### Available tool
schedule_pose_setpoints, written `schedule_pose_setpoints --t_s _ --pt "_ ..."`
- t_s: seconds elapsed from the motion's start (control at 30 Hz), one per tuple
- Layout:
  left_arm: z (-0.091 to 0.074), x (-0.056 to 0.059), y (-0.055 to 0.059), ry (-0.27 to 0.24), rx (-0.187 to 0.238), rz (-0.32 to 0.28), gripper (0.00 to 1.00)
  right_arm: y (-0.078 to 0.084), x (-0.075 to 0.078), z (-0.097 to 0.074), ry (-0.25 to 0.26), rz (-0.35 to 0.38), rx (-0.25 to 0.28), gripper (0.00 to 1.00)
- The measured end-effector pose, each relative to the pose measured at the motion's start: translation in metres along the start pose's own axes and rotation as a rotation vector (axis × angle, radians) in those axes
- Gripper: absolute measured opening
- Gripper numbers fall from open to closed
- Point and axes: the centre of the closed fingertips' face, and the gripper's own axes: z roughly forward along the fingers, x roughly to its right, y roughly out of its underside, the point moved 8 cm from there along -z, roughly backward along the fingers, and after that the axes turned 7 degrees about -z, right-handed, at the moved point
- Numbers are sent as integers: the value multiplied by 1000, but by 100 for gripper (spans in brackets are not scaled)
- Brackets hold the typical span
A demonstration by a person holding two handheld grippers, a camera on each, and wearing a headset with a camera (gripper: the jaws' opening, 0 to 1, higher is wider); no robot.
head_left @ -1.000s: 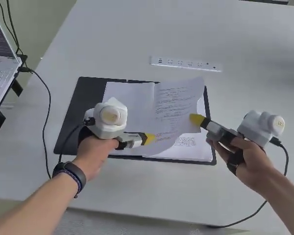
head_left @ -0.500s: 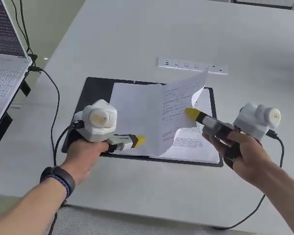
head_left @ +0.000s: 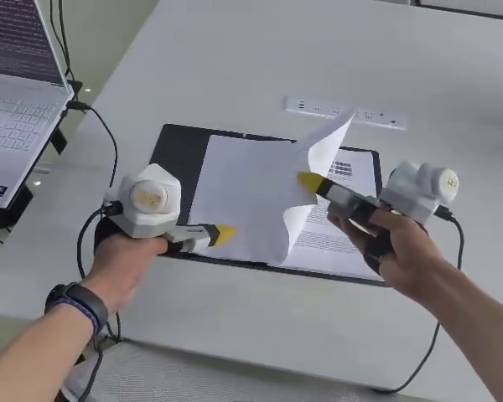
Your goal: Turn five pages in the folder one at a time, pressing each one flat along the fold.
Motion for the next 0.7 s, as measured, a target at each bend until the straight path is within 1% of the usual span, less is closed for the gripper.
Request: schedule_pose_setpoints --t_s 0.13,0.33,0.4,0.5,0.6,0.7 --pt "-8 -4 3 -8 7 2 78 4 -5 14 -16 4 -18 0" --pt "-19 -11 7 -19 18 -7 79 15 -9 34 -35 14 -49 0" --pt "-25 -10 7 -24 21 -11 79 19 -12 44 -46 16 -66 0" --pt "-34 -11 8 -32 26 -17 79 24 -16 53 -60 16 -86 0" --pt "-41 -12 9 -38 27 -18 79 33 -20 64 -74 15 -119 0" --pt "-47 -12 10 -44 29 -21 79 41 -20 72 -82 26 -143 0"
